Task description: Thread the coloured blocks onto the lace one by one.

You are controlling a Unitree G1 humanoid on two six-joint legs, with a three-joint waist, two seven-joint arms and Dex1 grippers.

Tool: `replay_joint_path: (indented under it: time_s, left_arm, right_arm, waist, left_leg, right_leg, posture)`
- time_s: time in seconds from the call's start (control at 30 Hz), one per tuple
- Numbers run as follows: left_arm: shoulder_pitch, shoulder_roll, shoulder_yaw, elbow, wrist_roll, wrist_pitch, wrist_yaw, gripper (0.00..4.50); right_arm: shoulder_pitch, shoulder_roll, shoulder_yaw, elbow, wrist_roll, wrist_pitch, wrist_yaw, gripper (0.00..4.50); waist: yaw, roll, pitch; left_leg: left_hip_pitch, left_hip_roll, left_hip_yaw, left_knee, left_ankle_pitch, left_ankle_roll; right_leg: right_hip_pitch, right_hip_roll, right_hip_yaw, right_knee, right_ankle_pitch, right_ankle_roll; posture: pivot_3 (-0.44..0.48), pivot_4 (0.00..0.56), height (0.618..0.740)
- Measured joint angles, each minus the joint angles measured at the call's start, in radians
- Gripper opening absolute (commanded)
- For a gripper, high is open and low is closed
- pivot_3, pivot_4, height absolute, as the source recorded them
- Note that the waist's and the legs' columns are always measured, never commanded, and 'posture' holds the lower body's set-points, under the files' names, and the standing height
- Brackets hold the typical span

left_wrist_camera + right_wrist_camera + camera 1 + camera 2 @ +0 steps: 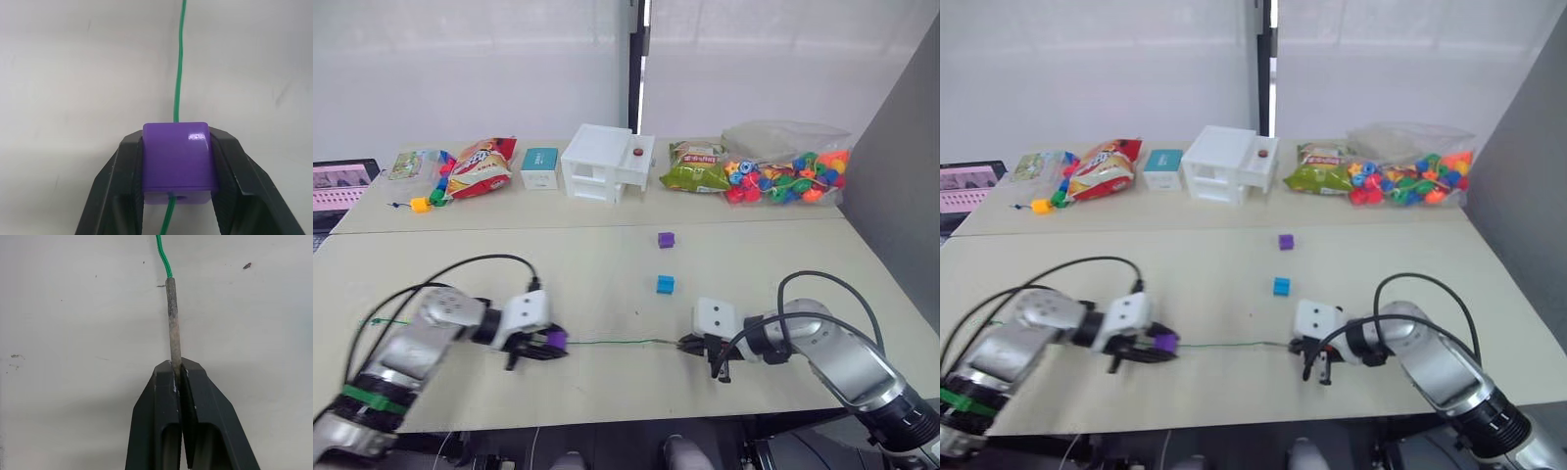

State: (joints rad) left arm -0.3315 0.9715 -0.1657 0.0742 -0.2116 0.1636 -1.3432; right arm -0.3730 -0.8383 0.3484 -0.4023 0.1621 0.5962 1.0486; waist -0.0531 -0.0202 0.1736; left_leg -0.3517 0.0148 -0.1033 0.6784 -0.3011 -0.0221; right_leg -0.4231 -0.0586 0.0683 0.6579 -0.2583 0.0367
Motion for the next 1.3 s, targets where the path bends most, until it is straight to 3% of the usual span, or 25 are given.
replay_joint_path:
  time_s: [0.13, 0.2, 0.27, 0.5, 0.63, 0.8, 0.93, 1.1, 1.3]
  left_arm:
    - [0.019, 0.128, 0.078, 0.245, 0.034, -0.179, -0.010, 1.22]
    - [0.018, 0.142, 0.100, 0.319, 0.058, -0.241, -0.001, 1.22]
    - [0.017, 0.136, 0.108, 0.343, 0.064, -0.278, 0.008, 2.28]
    - [0.039, 0.086, 0.136, 0.231, 0.026, -0.153, 0.006, 4.48]
    - [0.017, 0.022, 0.135, 0.045, -0.061, 0.015, 0.003, 4.48]
    - [-0.055, -0.156, 0.044, -0.240, -0.154, 0.184, 0.062, 4.48]
    - [-0.054, -0.251, -0.057, -0.260, -0.110, 0.191, 0.117, 4.48]
    - [-0.054, -0.273, -0.092, -0.252, -0.064, 0.183, 0.145, 4.48]
    - [-0.054, -0.334, -0.123, -0.220, -0.026, 0.169, 0.178, 2.64]
  right_arm:
    - [-0.001, 0.000, -0.001, 0.000, 0.000, -0.001, 0.012, 0.00]
    - [-0.002, 0.001, -0.001, 0.001, -0.001, -0.001, 0.017, 0.00]
    - [-0.006, 0.003, 0.000, 0.001, -0.001, -0.001, 0.020, 0.00]
    - [-0.041, 0.024, 0.015, 0.000, -0.001, 0.006, 0.024, 0.00]
    - [-0.079, 0.060, 0.060, 0.000, -0.014, 0.036, 0.018, 0.00]
    - [-0.173, 0.137, 0.155, 0.002, -0.056, 0.088, 0.011, 0.00]
    - [-0.193, 0.153, 0.195, 0.033, -0.083, 0.121, 0.008, 0.00]
    - [-0.208, 0.157, 0.196, 0.033, -0.101, 0.134, 0.009, 0.00]
    - [-0.208, 0.158, 0.196, 0.032, -0.101, 0.152, 0.010, 0.00]
  waist:
    - [-0.012, 0.001, 0.000]
    - [-0.012, 0.002, 0.001]
    - [-0.009, 0.002, 0.001]
    - [-0.002, 0.002, 0.001]
    - [0.006, 0.001, 0.001]
    - [0.010, 0.000, 0.001]
    - [0.005, 0.000, 0.001]
    - [0.009, 0.000, 0.001]
    - [0.012, 0.000, 0.001]
  left_leg:
    - [0.001, 0.000, 0.000, -0.002, 0.000, 0.000]
    - [0.001, 0.000, 0.000, -0.001, 0.000, 0.000]
    - [0.001, 0.000, 0.000, -0.001, 0.000, 0.000]
    - [-0.001, -0.001, 0.000, 0.000, 0.000, 0.000]
    - [-0.002, -0.001, 0.000, 0.001, 0.000, 0.000]
    - [-0.001, -0.001, 0.000, 0.002, 0.000, 0.000]
    - [-0.001, -0.001, 0.000, 0.001, 0.000, 0.000]
    - [-0.001, -0.001, 0.000, 0.002, 0.000, 0.000]
    - [-0.002, -0.002, 0.000, 0.002, 0.000, 0.000]
  right_leg:
    - [-0.001, 0.000, 0.000, 0.001, 0.000, 0.000]
    - [0.000, 0.000, 0.000, 0.003, 0.000, 0.000]
    - [0.000, -0.001, 0.000, 0.003, 0.000, 0.000]
    - [-0.001, -0.001, 0.000, 0.004, 0.000, 0.000]
    - [-0.002, -0.001, 0.000, 0.005, 0.000, 0.000]
    - [-0.001, -0.001, 0.000, 0.005, 0.000, 0.000]
    - [-0.002, -0.001, 0.000, 0.005, 0.000, 0.000]
    - [-0.002, -0.001, 0.000, 0.005, 0.000, 0.000]
    - [-0.001, -0.002, 0.000, 0.005, 0.000, 0.000]
  posture:
    - [0.000, 0.150, 0.740]
    - [0.000, 0.150, 0.740]
    - [0.000, 0.150, 0.740]
    - [0.000, 0.150, 0.740]
    - [0.000, 0.150, 0.740]
    - [0.000, 0.150, 0.740]
    - [0.000, 0.150, 0.740]
    - [0.000, 0.150, 0.740]
    - [0.000, 0.150, 0.740]
